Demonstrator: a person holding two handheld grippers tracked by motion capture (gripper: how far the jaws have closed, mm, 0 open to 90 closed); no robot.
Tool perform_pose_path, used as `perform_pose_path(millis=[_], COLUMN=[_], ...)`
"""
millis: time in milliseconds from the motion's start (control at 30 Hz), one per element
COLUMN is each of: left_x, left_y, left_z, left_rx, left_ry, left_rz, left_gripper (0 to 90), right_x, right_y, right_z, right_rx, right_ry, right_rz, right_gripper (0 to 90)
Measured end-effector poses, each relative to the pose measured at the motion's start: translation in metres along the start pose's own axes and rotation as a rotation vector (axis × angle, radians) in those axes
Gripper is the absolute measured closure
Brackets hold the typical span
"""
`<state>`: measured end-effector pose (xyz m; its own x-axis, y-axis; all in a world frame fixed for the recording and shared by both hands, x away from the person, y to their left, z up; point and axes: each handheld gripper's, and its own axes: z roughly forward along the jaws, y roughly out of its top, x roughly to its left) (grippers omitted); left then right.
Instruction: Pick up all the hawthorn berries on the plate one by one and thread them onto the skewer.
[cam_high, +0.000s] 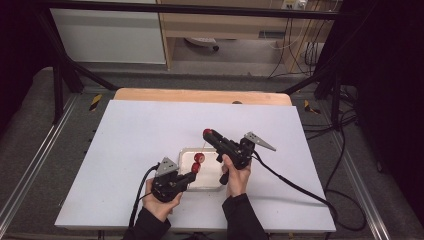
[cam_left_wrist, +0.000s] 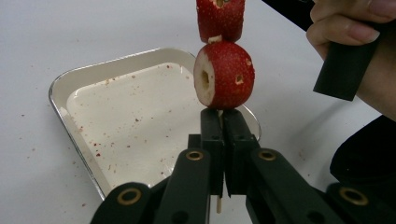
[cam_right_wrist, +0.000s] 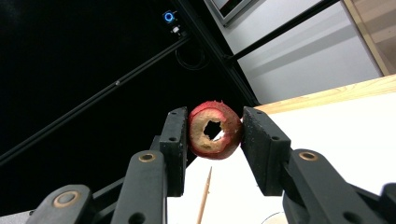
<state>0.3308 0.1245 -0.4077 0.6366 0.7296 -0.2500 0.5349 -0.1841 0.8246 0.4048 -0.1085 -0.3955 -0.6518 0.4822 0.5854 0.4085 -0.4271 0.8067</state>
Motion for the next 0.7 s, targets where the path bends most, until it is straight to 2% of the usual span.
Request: perform_pose_path(millis=[333,500,700], left_x=[-0.0004,-0.0010,-0.0008], left_y=[0.0002,0.0000,0.0016], left_z=[0.0009,0.0012,0.0005], left_rx=[0.000,-0.007,-0.030], left_ry=[0.001,-0.010,-0.005], left_rz=[0.002,-0.014,-0.032], left_gripper=[87.9,87.9,88.0], right_x=[-0.0001,0.0006,0.0010], right_y=[-0.0040,-0.0057,-0.0088], right_z=[0.0007,0.0005,0.0004], right_rx=[0.010,0.016,0.025], right_ry=[0.004,0.008,0.014], right_rz=[0.000,-0.002,-0.002], right_gripper=[62.2,62.2,62.3])
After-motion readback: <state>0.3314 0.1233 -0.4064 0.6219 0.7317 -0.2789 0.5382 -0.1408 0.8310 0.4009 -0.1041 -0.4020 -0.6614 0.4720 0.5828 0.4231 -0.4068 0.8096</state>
